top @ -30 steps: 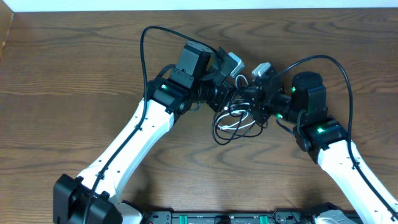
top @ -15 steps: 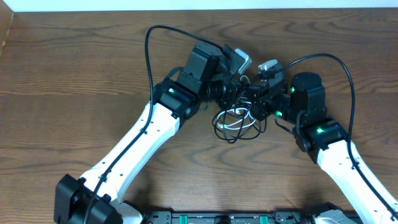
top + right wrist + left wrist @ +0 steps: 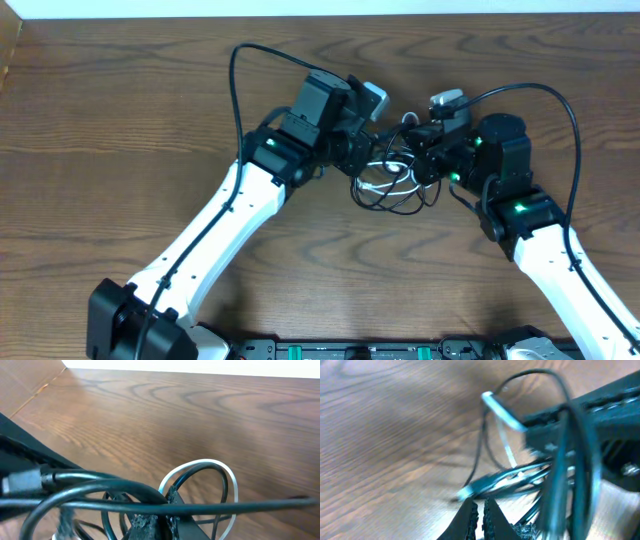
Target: Untangle cables
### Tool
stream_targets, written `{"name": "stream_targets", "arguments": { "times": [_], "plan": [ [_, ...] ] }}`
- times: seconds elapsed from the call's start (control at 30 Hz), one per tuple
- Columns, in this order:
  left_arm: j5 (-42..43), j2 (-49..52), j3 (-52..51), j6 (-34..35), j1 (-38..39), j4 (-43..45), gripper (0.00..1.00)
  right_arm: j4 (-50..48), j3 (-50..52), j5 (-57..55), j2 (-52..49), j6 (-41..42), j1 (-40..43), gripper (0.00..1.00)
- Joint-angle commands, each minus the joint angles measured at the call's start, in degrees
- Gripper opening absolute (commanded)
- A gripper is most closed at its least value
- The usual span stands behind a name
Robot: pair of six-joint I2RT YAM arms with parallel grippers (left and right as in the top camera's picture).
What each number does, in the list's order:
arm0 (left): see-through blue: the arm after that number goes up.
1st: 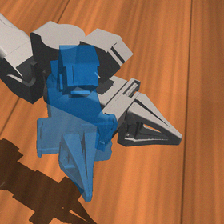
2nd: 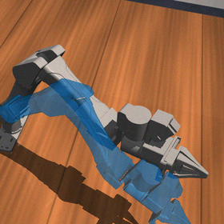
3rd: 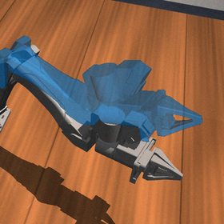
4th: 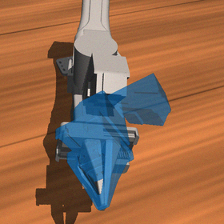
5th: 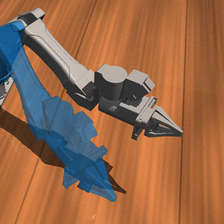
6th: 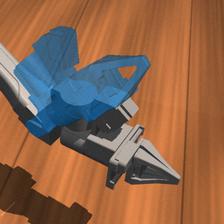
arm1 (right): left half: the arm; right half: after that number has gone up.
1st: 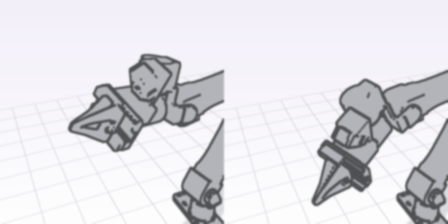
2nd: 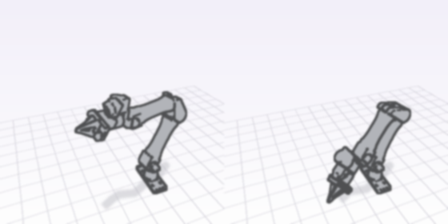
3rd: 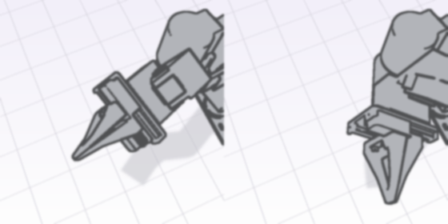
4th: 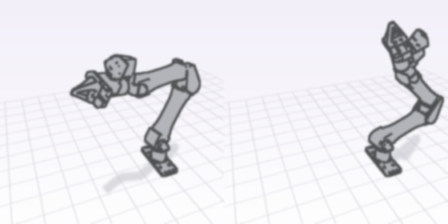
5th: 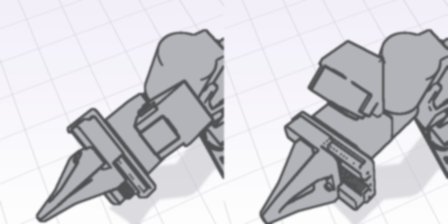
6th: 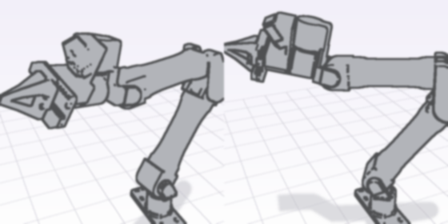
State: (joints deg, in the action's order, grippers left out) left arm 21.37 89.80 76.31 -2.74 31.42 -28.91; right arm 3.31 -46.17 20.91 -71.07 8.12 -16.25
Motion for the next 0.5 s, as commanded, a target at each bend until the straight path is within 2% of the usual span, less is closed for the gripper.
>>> {"name": "stream_targets", "arguments": {
  "times": [0.0, 0.33, 0.47],
  "plan": [
    [-0.7, 0.4, 0.0, 0.5, -2.5, -0.2, 0.08, 0.1, -0.6, -0.4, 0.7, 0.5, 0.9, 0.01],
    [-0.3, 0.4, 0.0, 2.1, -6.4, 0.5, 0.08, 2.9, -0.6, -0.4, 0.7, -2.7, 0.8, 0.01],
    [2.7, 0.4, 0.0, 2.4, -6.4, 2.7, 0.08, 4.0, -0.6, -0.4, 0.7, -3.1, 0.8, 0.01]
  ]
}}
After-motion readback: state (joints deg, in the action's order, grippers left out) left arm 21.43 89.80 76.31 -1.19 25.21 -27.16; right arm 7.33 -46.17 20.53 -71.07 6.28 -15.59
